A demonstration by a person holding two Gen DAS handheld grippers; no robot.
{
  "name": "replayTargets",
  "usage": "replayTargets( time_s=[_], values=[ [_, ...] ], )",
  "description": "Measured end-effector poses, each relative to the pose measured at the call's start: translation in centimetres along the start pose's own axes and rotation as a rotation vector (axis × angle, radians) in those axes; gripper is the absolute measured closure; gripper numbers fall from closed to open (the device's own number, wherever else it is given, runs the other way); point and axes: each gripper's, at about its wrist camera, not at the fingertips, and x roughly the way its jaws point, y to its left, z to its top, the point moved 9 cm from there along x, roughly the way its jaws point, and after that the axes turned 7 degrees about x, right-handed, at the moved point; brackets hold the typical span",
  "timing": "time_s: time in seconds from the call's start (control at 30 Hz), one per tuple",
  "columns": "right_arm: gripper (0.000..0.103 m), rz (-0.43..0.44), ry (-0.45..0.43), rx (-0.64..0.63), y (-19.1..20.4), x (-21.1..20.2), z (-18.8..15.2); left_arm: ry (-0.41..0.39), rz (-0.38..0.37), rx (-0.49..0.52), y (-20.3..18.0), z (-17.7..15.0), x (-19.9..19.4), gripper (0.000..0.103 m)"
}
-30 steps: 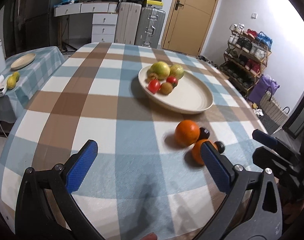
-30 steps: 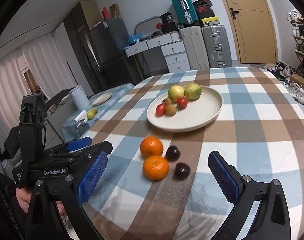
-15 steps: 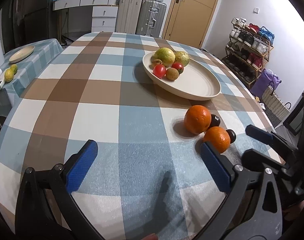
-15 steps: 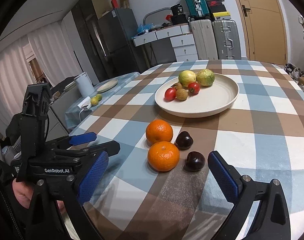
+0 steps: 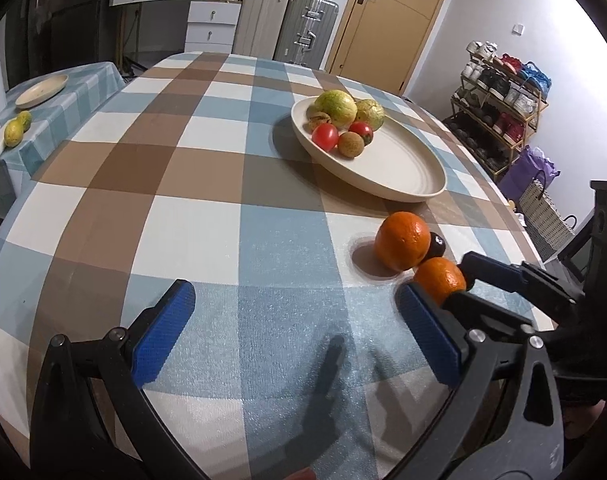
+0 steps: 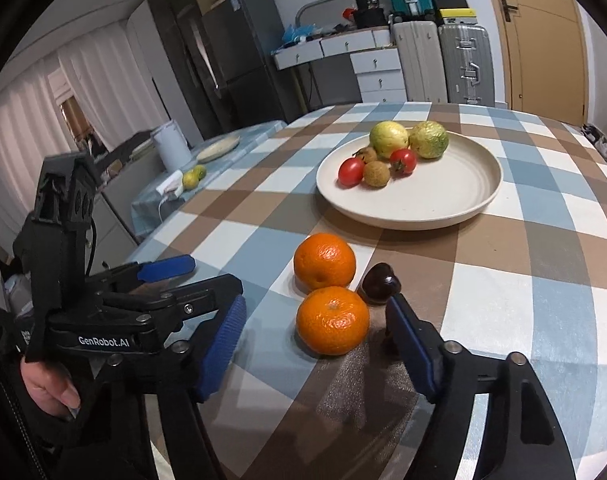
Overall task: Organize fruits
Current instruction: 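Grasp an orange with the right tool while the left tool grasps the other orange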
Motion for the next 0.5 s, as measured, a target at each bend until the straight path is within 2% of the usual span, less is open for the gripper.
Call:
replayTargets(
  time_s=[0.07,0.2,0.37,0.5],
  values=[
    [0.039,-0.012,0.010,-0.016,0.2,0.3,-0.1,-0.013,0.003,0.005,0.0,0.2,-0.1,0.001],
    [0.044,-0.057,0.027,-0.039,-0.1,0.8,-0.3,-0.016,0.000,-0.008,0.4,0.3,-0.2,0.001],
    [0.057,-0.100,0.043,-0.068,-0.3,1.4,-0.5,-0.011,-0.010,-0.032,1.0,0.0,-0.2,0.001],
    [0.061,-0.091,0.043,-0.043,-0.8,1.5,-0.3,-0.015,-0.006,-0.040,1.4,0.0,-0.3,0.001]
  ],
)
